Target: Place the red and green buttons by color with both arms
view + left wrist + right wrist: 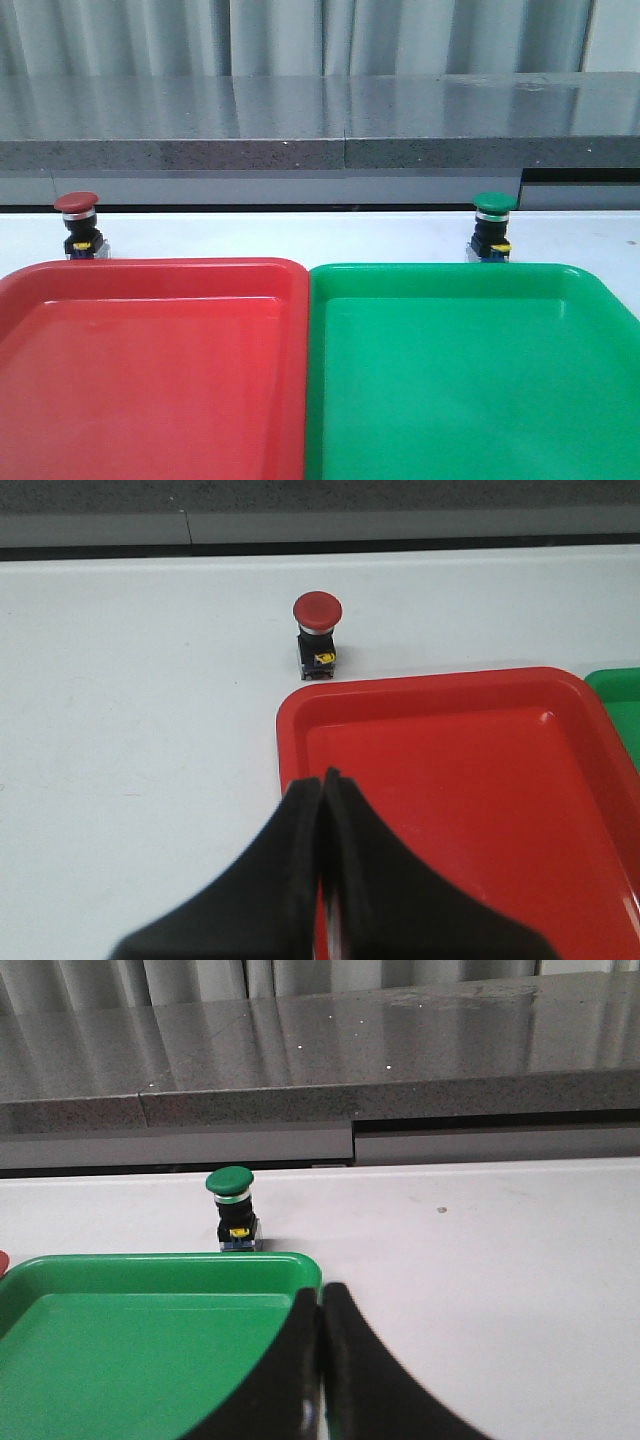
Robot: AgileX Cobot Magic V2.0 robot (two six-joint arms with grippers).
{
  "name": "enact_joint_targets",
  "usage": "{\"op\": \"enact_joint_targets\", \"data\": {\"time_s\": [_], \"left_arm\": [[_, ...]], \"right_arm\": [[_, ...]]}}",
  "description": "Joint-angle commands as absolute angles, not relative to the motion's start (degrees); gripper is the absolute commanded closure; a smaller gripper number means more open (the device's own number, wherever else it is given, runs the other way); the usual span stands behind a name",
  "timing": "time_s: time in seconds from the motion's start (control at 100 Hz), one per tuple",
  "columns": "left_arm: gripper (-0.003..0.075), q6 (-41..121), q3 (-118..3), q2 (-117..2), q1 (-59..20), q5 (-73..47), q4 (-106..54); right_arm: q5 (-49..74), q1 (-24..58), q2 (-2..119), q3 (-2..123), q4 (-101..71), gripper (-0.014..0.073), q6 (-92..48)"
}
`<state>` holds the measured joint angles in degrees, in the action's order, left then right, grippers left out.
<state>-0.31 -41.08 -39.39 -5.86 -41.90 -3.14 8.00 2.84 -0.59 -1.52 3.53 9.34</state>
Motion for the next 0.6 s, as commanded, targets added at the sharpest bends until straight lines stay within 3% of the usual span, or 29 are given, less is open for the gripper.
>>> {"op": "enact_joint_targets", "data": {"time_s": [0.0, 0.39, 0.48, 0.59], "left_arm": [[0.0739, -0.7, -43.8, -41.5, -5.7, -39.3, -4.0], [0.0725, -0.7, -43.8, -43.2, -5.7, -39.7, -6.6], [0.0629, -0.7, -43.8, -43.2, -5.7, -39.7, -8.5], [0.0401, -0.7, -43.8, -43.2, -5.7, -39.7, -8.8]], "right_arm": [[3.0, 2.6, -1.5, -0.7, 3.6, 0.0661, 9.2], [3.0, 2.6, -1.5, -0.7, 3.6, 0.0661, 9.2], [3.0, 2.6, -1.5, -0.7, 3.6, 0.0661, 9.2], [3.0, 2.6, -1.5, -0.7, 3.6, 0.0661, 9.2]]}}
